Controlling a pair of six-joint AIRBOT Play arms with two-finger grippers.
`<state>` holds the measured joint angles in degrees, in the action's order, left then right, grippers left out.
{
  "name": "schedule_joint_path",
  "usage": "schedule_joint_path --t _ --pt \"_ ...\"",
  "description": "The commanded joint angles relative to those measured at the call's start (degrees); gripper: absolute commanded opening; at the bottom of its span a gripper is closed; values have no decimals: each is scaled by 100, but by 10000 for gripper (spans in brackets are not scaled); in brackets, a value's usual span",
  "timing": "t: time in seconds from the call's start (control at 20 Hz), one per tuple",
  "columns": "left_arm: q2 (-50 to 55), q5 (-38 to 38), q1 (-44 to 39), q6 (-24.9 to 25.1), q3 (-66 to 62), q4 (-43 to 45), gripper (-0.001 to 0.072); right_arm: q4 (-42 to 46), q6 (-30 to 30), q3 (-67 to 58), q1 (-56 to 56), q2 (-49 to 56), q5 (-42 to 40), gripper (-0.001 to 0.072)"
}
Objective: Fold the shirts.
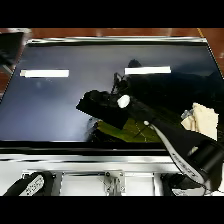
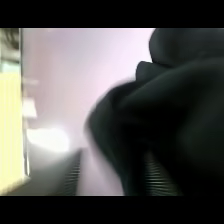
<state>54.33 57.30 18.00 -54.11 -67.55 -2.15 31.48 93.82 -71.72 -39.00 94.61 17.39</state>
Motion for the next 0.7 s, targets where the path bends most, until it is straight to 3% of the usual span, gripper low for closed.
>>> schedule_joint_path --t 0.0,0.1,0.3,0.45,0.5,0.55,0.65 --pt "-909 337 457 -592 4 1447 45 -437 -302 -7 -107 286 -511 572" --pt "-1043 341 457 -870 4 2059 45 114 -442 -7 341 -61 164 572" --pt "-1001 339 459 -879 13 2214 46 1698 -367 -7 1735 -905 2282 571" --pt "-1003 341 459 -876 17 2234 45 3414 632 79 2734 -1108 4634 573" --pt "-1003 339 459 -874 20 2236 46 3648 726 332 2826 -1108 4988 595" --pt "-1003 341 459 -876 22 2236 46 3637 632 695 2824 -1108 5058 685" --pt "-1003 343 446 -879 31 2234 45 2968 492 1370 2820 -1088 4599 685"
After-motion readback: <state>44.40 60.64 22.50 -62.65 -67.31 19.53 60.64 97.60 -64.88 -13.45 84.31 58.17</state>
